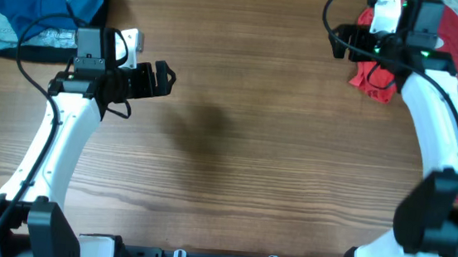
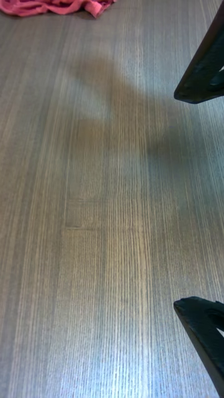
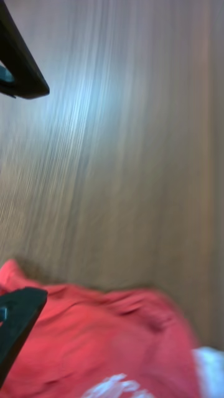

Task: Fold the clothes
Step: 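Reach the right gripper to the red t-shirt and grasp its edge, then drag the red t-shirt with the right gripper toward the table center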

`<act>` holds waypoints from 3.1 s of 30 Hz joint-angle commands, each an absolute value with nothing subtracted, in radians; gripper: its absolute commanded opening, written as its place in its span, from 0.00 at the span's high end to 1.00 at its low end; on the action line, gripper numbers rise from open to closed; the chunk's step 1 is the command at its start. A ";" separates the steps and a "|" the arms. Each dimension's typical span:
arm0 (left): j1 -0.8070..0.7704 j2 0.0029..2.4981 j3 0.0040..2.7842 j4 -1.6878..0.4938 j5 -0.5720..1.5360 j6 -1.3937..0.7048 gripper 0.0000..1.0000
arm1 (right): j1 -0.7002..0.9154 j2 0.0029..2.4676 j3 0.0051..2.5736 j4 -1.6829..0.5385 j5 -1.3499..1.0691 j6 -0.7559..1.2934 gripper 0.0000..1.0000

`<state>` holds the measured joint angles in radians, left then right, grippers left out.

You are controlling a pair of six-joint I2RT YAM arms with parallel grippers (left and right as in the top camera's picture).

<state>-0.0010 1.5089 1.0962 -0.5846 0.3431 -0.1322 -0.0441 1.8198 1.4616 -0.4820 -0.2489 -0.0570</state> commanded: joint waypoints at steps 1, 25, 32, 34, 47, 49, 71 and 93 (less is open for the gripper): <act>-0.005 1.531 1.119 -0.585 0.368 -0.120 0.00 | -0.045 1.964 1.472 -0.481 -0.086 -0.013 0.10; -0.005 1.532 1.119 -0.585 0.367 -0.120 0.00 | -0.046 2.186 1.472 -0.450 0.159 0.034 0.66; -0.005 1.532 1.119 -0.585 0.366 -0.120 0.42 | -0.042 2.152 1.474 -0.453 0.109 0.088 0.96; -0.004 1.532 1.119 -0.582 0.366 -0.120 0.60 | -0.042 2.113 1.486 -0.457 0.018 0.085 0.96; -0.002 1.532 1.119 -0.488 0.335 -0.120 0.96 | 0.349 1.941 1.688 -0.625 -0.212 0.078 0.96; -0.001 1.532 1.119 -0.481 0.310 -0.120 0.96 | 0.434 1.941 1.692 -0.638 -0.241 0.081 0.96; 0.435 1.517 1.119 -0.513 0.369 -0.119 0.96 | 0.766 1.947 1.935 -0.323 -0.394 0.191 0.96; 0.292 1.449 1.119 -0.749 0.481 -0.022 0.28 | 0.326 1.816 1.955 -1.076 -0.288 0.191 0.00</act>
<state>0.3901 1.4704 1.0996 -0.6991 0.4416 -0.0952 0.3710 1.8305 1.9614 -1.0130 -0.3622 0.1665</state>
